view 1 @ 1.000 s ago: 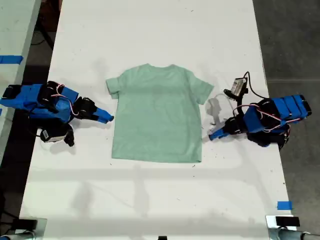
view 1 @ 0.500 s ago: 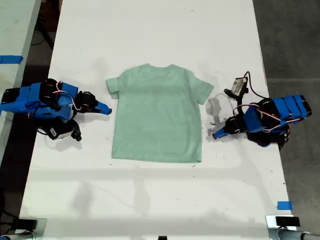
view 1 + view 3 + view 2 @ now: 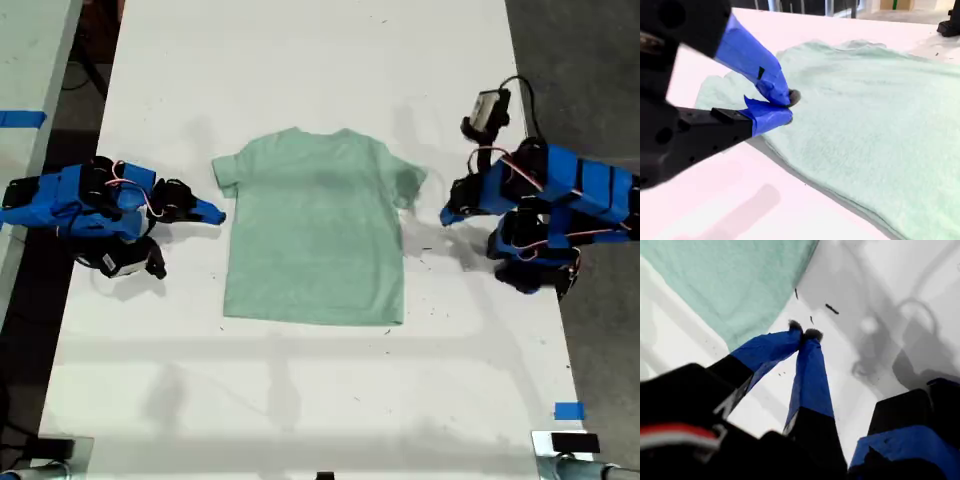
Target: Fold t shirt
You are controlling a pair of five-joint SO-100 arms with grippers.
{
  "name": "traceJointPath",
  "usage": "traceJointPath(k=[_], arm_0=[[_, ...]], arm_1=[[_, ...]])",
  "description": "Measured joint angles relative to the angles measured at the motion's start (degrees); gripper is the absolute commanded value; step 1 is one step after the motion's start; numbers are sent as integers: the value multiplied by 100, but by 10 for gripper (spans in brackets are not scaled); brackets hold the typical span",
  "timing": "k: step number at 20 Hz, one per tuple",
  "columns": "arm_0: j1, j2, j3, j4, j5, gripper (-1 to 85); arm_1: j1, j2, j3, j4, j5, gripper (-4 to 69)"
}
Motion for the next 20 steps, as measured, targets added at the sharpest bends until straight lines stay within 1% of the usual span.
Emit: traceJointPath(k=[1,3,6,8,10,15,20], arm_0=[[0,0,0,9,0,3],[-35,0,0,97,-18,10],[-97,0,0,132,-97,10],[-97,0,0,176,-123,7],[-97,0,0,176,-141,9],[-97,0,0,176,-158,6],[-97,0,0,176,-158,5]], arm_1=[[501,-721,-650,9,-308,148],[1424,-2021,-1661,9,-817,219],[2013,-3771,-2312,-369,-1310,308],[2329,-4482,-2355,-686,-1503,333],[2514,-4878,-2364,-1037,-1608,336],[2848,-5361,-2259,-1696,-1960,286],[3270,-5344,-1239,-2540,-2118,264]])
